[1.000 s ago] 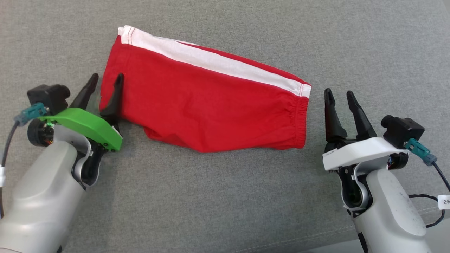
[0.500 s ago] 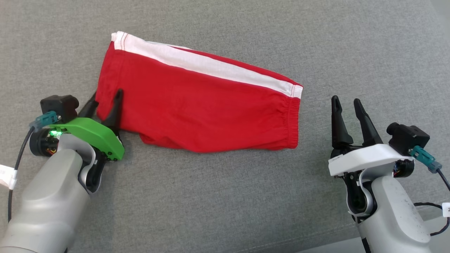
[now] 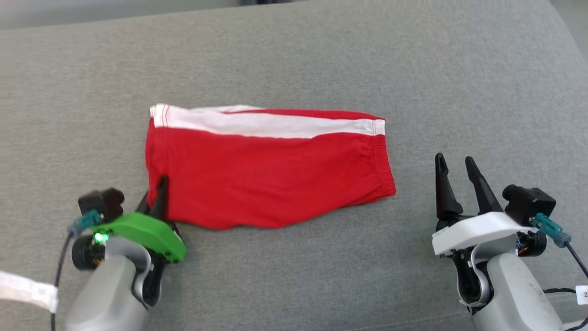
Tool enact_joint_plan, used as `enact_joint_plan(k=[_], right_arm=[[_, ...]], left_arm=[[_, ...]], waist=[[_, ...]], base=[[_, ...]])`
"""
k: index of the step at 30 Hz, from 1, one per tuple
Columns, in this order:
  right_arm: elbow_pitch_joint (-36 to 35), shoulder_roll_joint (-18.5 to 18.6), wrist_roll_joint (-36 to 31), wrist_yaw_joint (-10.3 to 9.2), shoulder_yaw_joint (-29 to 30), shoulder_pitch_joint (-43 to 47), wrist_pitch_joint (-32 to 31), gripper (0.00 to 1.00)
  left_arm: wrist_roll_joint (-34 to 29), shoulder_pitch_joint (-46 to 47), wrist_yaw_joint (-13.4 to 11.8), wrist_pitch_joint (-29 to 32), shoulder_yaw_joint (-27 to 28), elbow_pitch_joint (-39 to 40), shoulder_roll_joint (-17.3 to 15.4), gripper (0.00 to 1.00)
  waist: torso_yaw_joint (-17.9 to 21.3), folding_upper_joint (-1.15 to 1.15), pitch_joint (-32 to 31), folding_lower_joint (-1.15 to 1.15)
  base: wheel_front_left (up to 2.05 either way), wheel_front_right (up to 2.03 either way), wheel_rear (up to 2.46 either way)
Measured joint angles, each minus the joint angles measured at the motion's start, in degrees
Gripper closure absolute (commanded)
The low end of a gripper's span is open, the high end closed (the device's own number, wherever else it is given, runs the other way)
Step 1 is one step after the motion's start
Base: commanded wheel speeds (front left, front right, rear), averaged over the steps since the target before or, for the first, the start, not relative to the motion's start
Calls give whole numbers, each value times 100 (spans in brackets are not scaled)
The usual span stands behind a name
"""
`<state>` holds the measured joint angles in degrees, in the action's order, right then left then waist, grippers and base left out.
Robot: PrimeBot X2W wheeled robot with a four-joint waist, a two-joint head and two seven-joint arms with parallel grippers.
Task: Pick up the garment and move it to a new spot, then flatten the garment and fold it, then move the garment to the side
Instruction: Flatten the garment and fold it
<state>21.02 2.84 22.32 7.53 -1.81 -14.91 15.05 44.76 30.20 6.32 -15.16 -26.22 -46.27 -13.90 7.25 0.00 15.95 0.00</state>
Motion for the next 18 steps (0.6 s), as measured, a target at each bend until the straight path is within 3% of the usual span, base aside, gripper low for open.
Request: enact_joint_plan(k=[6, 8, 18], right_arm=[[42, -2, -163, 0, -52, 85, -1, 0], [51, 1, -214, 0, -84, 91, 0, 0], [82, -2, -569, 0, -367, 78, 0, 0]], left_arm=[[-803, -705, -180, 2, 694, 376, 378, 100], [-1054, -825, -178, 2, 854, 486, 458, 0], [-2808, -1498, -481, 2, 1661, 1634, 624, 0]], waist=[[-319, 0, -295, 0], [-407, 0, -367, 0], [-636, 0, -772, 0]], base=[[0, 0, 0], [0, 0, 0], [0, 0, 0]])
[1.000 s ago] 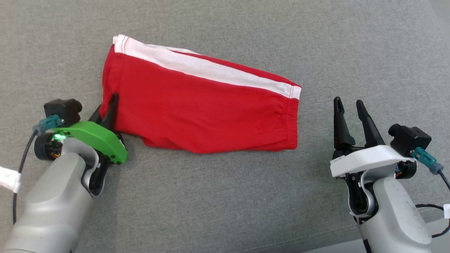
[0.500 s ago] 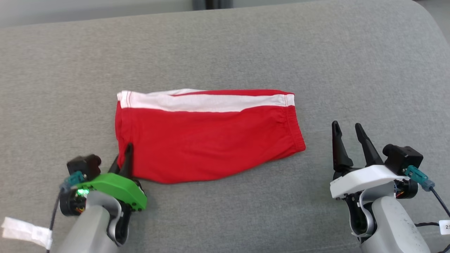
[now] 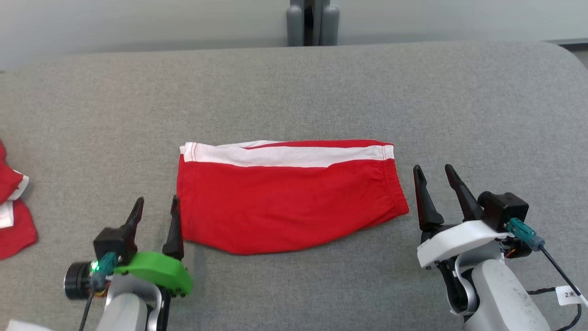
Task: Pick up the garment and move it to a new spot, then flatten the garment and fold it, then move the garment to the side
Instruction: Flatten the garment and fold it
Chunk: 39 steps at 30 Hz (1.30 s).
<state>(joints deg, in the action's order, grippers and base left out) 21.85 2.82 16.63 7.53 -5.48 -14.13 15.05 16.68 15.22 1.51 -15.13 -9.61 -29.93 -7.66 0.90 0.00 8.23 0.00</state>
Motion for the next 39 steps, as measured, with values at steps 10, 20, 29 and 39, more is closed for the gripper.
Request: enact_joint_plan(k=[10, 20, 29, 39], right_arm=[[192, 3, -79, 0, 49, 274, 0, 0], [403, 7, -107, 0, 54, 263, 0, 0], [1425, 4, -469, 0, 176, -555, 1, 0], [2181, 20, -245, 1, 116, -759, 76, 0]], left_arm=[[-728, -1056, -52, 0, 601, 764, 261, 0], [-904, -1189, 120, 0, 664, 918, 446, 0], [-1021, -749, 272, 0, 522, 888, 467, 0], [-977, -697, 311, 0, 522, 788, 470, 0]], waist=[[-79, 0, -456, 0], [-231, 0, -323, 0], [-557, 0, 204, 0], [-862, 0, 615, 0]], base=[[0, 0, 0], [0, 0, 0], [0, 0, 0], [0, 0, 0]])
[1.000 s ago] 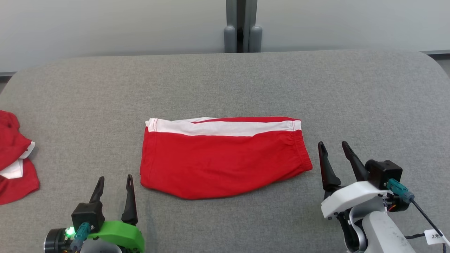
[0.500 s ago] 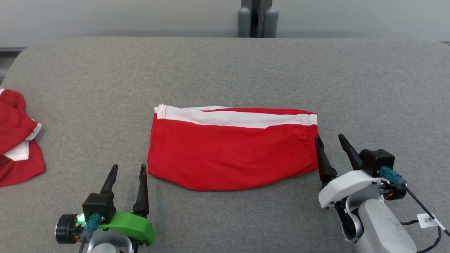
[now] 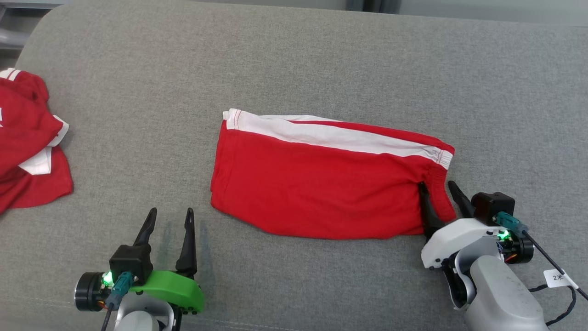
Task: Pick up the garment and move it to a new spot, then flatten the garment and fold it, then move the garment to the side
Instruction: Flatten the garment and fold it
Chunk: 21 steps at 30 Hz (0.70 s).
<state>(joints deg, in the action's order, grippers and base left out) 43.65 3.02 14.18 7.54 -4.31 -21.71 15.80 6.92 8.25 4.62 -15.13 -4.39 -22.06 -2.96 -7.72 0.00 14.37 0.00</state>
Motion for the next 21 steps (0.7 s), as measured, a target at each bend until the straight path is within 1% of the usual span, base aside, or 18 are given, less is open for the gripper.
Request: enact_joint_plan(k=[1, 2, 4, 7, 12, 15, 17, 21], right_arm=[[-1, 14, 91, -1, -85, -1, 5, 0], [-3, 30, 180, -1, -169, -1, 30, 23], [-58, 67, 437, -19, -455, 4, 38, 100], [-130, 40, 726, -16, -740, 51, 37, 100], [-275, 13, 903, -7, -799, 104, -13, 100], [-404, -8, 987, -1, -623, 152, -36, 100], [-465, -46, 989, 2, -404, 183, -59, 100], [-453, -24, 710, 1, 252, 269, -68, 100]], left_arm=[[1, 1, 0, 0, 0, 0, 0, 0], [2, 3, 0, 0, -5, -1, 0, 0], [2, 24, 1, 0, -19, -3, 0, 0], [8, 79, 2, 0, -54, 4, 1, 0], [46, 121, -3, 0, -105, 13, 3, 0], [44, 121, -3, 0, -97, 20, 4, 0], [16, 114, 5, 0, -89, 21, 4, 0], [3, 70, 42, 0, -123, -1, 4, 0]], waist=[[-5, 0, 24, 0], [-1, 0, 37, 0], [39, 0, 49, 0], [110, 0, 48, 0], [207, 0, 28, 0], [255, 0, -9, 0], [295, 0, -53, 0], [389, 0, -164, 0]], base=[[0, 0, 0], [0, 0, 0], [0, 0, 0], [0, 0, 0], [0, 0, 0], [0, 0, 0], [0, 0, 0], [0, 0, 0]])
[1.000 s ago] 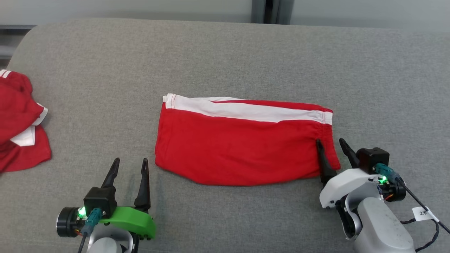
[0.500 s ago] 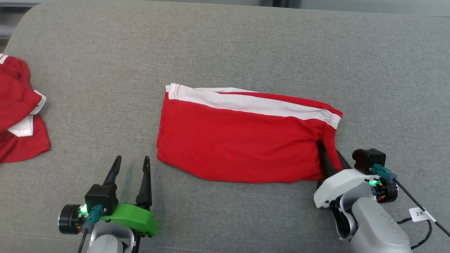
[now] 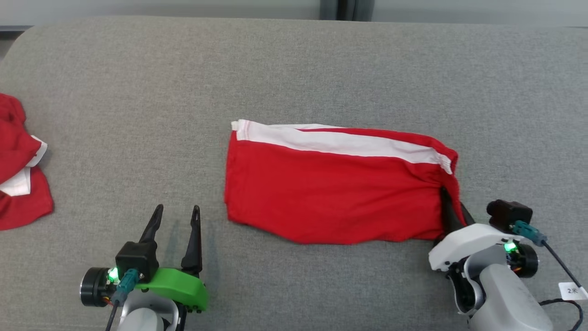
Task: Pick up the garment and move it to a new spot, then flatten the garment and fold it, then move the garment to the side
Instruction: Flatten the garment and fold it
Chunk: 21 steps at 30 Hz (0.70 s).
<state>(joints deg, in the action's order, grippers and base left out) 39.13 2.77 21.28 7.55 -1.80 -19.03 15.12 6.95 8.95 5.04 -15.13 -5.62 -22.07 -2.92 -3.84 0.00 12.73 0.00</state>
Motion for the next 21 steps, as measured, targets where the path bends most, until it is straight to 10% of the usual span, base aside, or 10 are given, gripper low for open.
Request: enact_joint_plan(k=[7, 21], right_arm=[[-188, 18, -381, -1, 469, -49, 0, 100], [-604, 3, 1294, -7, -2022, -573, -52, 100]], left_arm=[[60, -42, 5, 0, -243, -54, 3, 0], [301, -104, -46, 0, -655, -114, 4, 0]], waist=[[103, 0, -186, 0], [-429, 0, -281, 0]], base=[[0, 0, 0], [0, 0, 0]])
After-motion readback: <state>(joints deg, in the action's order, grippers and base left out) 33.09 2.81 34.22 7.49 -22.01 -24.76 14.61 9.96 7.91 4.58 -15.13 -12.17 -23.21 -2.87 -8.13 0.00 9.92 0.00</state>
